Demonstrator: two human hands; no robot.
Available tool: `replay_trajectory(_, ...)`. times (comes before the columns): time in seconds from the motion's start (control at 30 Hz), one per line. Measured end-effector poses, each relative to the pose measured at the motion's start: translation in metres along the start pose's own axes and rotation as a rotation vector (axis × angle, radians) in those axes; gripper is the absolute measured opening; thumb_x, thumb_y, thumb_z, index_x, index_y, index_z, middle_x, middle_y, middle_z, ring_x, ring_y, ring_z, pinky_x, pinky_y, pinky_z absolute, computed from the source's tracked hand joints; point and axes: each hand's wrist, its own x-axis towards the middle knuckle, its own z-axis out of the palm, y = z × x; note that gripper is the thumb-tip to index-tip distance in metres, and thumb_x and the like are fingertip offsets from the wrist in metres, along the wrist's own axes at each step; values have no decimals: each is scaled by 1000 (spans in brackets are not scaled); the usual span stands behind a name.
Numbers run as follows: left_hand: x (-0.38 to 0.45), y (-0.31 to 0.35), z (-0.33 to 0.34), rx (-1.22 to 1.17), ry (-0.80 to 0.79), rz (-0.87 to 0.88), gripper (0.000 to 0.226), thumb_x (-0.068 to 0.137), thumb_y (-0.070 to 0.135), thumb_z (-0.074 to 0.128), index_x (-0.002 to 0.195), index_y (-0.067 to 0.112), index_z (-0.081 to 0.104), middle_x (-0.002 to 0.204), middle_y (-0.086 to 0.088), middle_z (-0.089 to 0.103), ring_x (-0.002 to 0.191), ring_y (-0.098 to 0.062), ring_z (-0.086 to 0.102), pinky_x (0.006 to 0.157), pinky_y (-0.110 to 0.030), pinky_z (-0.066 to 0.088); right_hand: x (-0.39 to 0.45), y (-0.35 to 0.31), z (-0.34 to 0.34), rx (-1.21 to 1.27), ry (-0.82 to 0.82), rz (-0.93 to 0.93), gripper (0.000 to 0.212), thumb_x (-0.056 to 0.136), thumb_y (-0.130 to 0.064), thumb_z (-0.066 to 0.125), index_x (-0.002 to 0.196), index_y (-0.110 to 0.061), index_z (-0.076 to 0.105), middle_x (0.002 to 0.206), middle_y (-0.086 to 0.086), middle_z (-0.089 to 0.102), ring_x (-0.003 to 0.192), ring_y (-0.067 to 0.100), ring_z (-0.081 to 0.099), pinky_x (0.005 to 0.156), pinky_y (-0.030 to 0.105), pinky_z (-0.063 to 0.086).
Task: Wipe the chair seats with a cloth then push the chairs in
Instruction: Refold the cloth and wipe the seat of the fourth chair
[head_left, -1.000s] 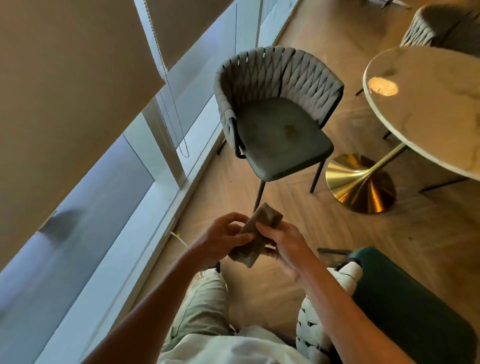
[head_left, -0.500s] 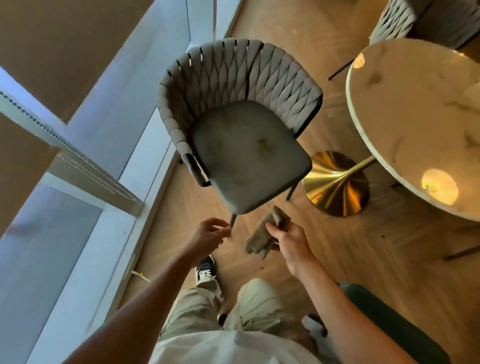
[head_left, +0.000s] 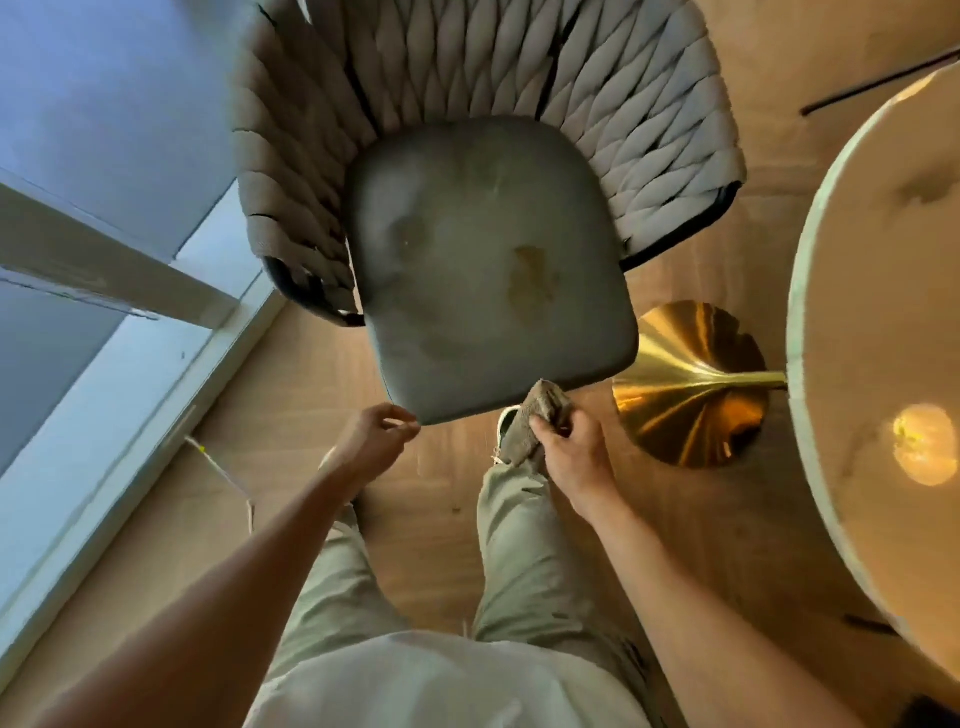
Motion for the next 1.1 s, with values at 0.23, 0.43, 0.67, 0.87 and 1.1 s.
replay_trajectory(0.23,39,-25,72,-180,308,-154,17,88,16,63,105,18,66,82,0,66,66,-20,60,69,-37,53,97,54,-72,-273,49,-158,16,86,-9,66,101,-16,65,93,-5,64,85,10,59,77,18,51)
replay_trajectory(0.43,64,-29,76,-70,605,-166,30,94,29,50,124,29,55,109,7,61,87,-20,58,72,-35,48,169,82,-98,-428,358,-237,26,88,0,58,113,-4,65,119,11,56,106,16,53,93,24,44)
replay_trajectory(0.67,110,-49,62,-216,593,-115,42,91,33,58,132,34,52,110,-1,65,96,-21,66,83,-37,54,213,125,-69,-674,348,-576,32,81,3,61,110,-7,67,111,12,61,108,28,54,93,42,47)
replay_trajectory(0.87,120,-58,63,-235,621,-44,35,89,30,64,124,34,62,94,5,68,84,-14,67,48,-3,37,198,134,-18,-660,358,-760,32,76,2,58,104,-7,71,101,13,65,99,32,56,87,49,48)
replay_trajectory(1.1,129,-71,55,-478,510,7,31,88,16,68,111,37,63,76,4,61,77,-15,65,76,-25,56,138,122,100,-575,175,-892,32,72,-5,60,99,-13,75,88,6,65,88,29,57,76,38,46)
